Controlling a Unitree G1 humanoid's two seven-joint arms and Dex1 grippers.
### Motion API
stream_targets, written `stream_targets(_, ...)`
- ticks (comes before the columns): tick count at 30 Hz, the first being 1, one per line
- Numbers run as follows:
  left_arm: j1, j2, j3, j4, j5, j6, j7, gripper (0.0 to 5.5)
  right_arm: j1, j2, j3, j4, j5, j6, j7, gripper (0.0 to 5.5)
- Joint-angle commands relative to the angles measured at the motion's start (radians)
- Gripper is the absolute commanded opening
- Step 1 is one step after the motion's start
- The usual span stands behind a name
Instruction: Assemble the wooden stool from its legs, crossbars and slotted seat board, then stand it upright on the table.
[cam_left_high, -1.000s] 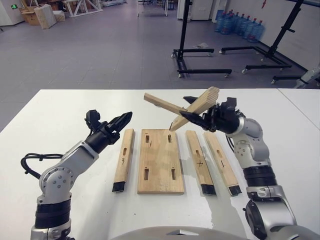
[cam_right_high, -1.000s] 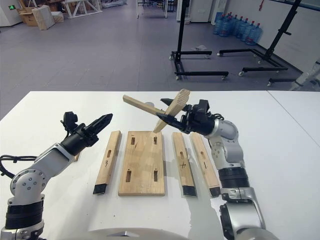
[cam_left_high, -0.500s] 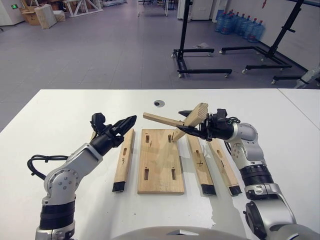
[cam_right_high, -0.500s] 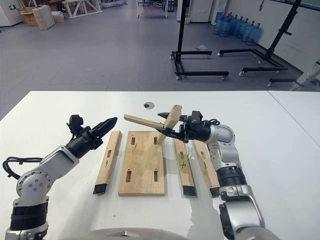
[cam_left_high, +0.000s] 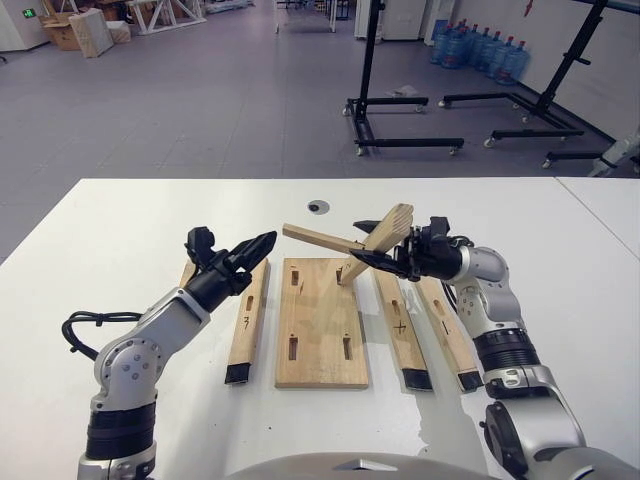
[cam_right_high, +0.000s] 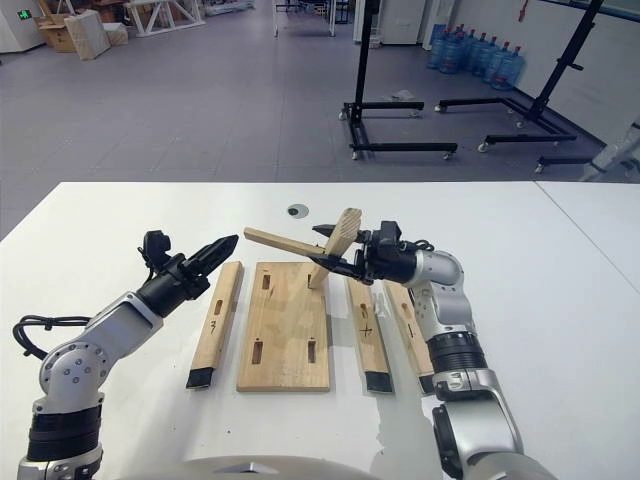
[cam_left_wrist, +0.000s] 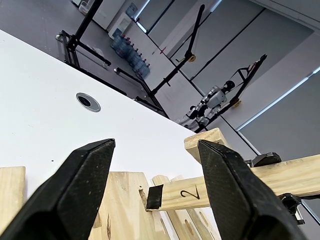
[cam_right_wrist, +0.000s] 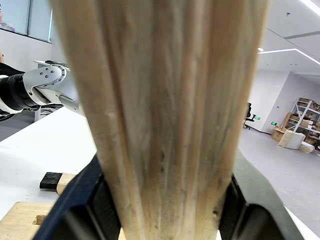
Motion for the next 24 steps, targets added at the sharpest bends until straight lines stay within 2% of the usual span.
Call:
stream_targets(1, 0.008, 0.004, -0.006, -0.021, 0.016, 0.016, -0.004, 3.02, -0.009, 0.007, -0.001, 0.019, -0.013, -0.019, 0.005, 2.05)
stream_targets(11, 0.013, -0.006, -0.016, -0.026, 0.025, 0.015, -0.004, 3.02, 0.009, 0.011, 0.036, 0.021, -0.019, 0.012, 0.031, 2.05)
stream_targets(19, 0.015, -0.020, -0.020, -0.027, 0.037, 0.009, -0.006, 3.02, 0.014, -0.084, 0.061, -0.045, 0.019, 0.324, 0.015, 2.05)
stream_targets(24, 0.014, -0.031, -0.021, -0.024, 0.047, 0.004, -0.011, 3.02, 0.026, -0.104, 0.092, -0.012, -0.057, 0.332, -0.035, 2.05)
